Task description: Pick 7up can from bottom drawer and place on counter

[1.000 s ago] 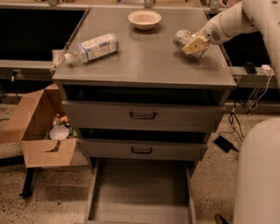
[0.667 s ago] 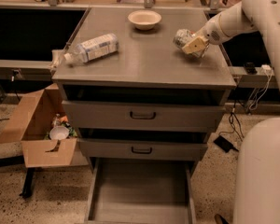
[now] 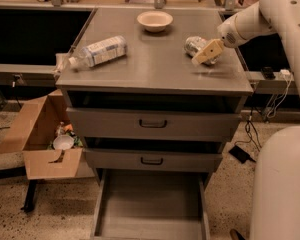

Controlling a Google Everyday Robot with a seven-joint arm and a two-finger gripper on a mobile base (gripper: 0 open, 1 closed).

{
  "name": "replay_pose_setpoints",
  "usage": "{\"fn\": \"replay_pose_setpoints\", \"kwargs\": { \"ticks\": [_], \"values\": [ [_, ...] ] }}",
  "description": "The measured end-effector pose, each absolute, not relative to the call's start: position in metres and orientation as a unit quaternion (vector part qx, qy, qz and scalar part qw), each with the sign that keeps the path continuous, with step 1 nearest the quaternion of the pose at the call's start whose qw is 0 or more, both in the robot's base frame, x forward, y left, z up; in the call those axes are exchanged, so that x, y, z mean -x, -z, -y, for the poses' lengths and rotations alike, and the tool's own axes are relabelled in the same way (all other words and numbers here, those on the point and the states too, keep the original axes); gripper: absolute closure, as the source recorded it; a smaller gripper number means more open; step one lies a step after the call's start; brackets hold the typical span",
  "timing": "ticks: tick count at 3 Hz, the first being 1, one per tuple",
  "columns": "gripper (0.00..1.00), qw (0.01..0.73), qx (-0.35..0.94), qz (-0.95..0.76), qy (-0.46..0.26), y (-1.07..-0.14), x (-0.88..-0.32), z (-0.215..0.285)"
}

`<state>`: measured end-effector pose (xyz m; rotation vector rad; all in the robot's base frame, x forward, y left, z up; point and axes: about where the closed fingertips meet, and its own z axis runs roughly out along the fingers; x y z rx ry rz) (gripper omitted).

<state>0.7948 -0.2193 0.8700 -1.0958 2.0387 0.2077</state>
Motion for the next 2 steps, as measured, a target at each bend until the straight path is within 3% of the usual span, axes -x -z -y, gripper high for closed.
{"fn": "replay_pose_setpoints", "kwargs": {
  "ticks": [1,2],
  "values": [
    [0.0,0.398,0.433,-0.805,-0.082,-0.87,-0.795,0.219],
    [0.0,0.441,0.45,-0.77,-0.096,-0.912,-0.79,0.205]
  ]
}}
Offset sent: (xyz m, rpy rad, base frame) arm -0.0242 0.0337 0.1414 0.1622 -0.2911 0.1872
